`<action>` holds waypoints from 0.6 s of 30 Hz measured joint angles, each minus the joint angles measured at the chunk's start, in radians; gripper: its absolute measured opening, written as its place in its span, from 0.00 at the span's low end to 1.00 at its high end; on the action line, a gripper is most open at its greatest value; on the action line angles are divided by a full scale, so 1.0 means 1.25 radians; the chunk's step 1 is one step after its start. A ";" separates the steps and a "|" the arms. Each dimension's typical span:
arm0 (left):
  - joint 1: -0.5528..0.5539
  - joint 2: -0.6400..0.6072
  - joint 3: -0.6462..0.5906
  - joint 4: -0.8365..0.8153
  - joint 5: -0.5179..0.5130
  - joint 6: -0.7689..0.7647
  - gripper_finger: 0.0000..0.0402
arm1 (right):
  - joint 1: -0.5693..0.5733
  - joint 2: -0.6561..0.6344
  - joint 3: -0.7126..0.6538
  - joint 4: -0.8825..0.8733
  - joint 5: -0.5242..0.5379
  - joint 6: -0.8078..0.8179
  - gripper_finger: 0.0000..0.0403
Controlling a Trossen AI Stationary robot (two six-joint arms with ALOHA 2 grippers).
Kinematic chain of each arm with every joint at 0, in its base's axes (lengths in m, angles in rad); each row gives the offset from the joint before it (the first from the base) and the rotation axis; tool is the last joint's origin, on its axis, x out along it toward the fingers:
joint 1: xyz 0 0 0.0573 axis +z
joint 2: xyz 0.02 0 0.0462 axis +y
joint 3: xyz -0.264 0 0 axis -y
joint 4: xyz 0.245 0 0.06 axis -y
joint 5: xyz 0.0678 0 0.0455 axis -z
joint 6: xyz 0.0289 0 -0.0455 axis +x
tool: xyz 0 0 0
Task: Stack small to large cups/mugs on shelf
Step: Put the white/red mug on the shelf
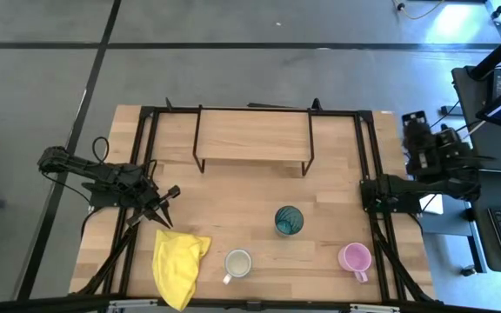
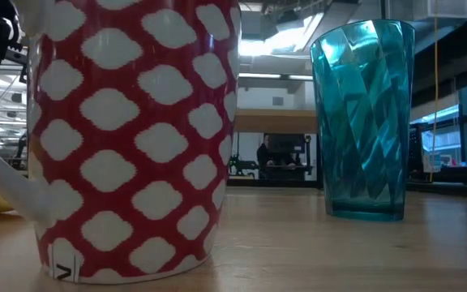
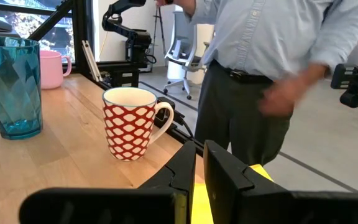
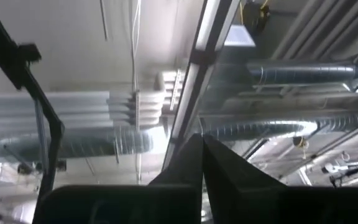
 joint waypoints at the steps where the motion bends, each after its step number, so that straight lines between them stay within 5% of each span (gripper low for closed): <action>1: 0.000 0.000 0.000 0.000 0.000 0.000 0.07 | 0.000 0.003 -0.002 -0.017 0.000 0.000 0.03; 18: 0.000 0.000 0.000 0.000 0.000 0.000 0.07 | 0.000 0.003 -0.003 -0.070 -0.048 0.165 0.03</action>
